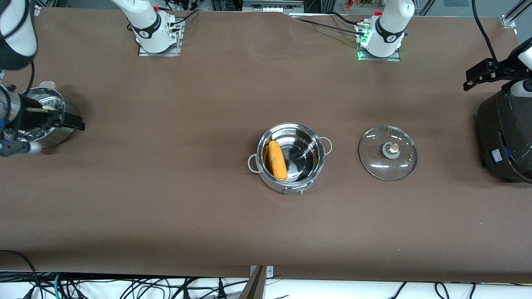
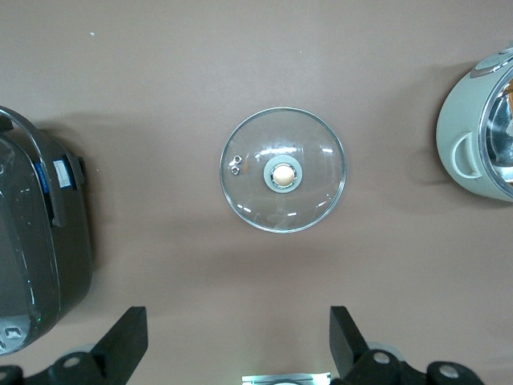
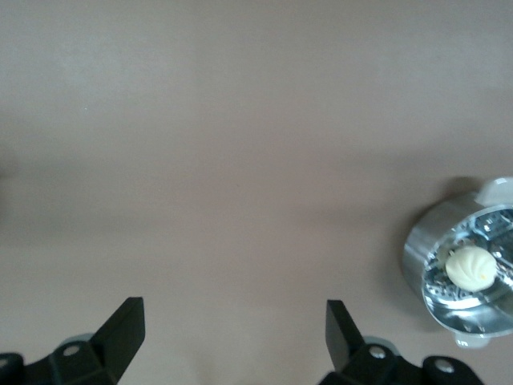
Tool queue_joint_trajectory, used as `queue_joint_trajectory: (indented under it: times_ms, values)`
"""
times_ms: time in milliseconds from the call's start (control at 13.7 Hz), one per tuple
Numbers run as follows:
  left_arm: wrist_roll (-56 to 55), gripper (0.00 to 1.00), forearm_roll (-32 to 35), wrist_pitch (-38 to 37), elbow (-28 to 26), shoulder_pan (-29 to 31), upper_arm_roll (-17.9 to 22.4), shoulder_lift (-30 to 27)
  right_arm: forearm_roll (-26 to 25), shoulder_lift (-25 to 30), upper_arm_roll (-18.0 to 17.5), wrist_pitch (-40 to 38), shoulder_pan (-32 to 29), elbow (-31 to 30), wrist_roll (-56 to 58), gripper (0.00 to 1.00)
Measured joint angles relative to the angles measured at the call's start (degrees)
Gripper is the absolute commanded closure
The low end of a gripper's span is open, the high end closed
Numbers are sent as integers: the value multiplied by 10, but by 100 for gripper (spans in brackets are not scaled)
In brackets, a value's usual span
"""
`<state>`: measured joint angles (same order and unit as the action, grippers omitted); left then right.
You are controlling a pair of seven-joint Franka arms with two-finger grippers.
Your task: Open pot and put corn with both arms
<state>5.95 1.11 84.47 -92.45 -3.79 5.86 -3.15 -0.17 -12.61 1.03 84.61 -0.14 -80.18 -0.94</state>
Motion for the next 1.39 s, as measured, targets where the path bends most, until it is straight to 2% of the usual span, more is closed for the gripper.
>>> queue_joint_trajectory:
  times_ms: [293,512,951,1390]
  values:
    - [0,0,0,0,0,0,0,0,8,96,-4,-5,-27,-85,2,0]
    - [0,0,0,0,0,0,0,0,7,132,-42,4,-27,-123,17,0]
    - [0,0,0,-1,0,0,0,0,0,132,-47,27,-33,-144,68,0]
    - [0,0,0,-6,0,0,1,0,-33,90,-47,42,-34,-119,73,0]
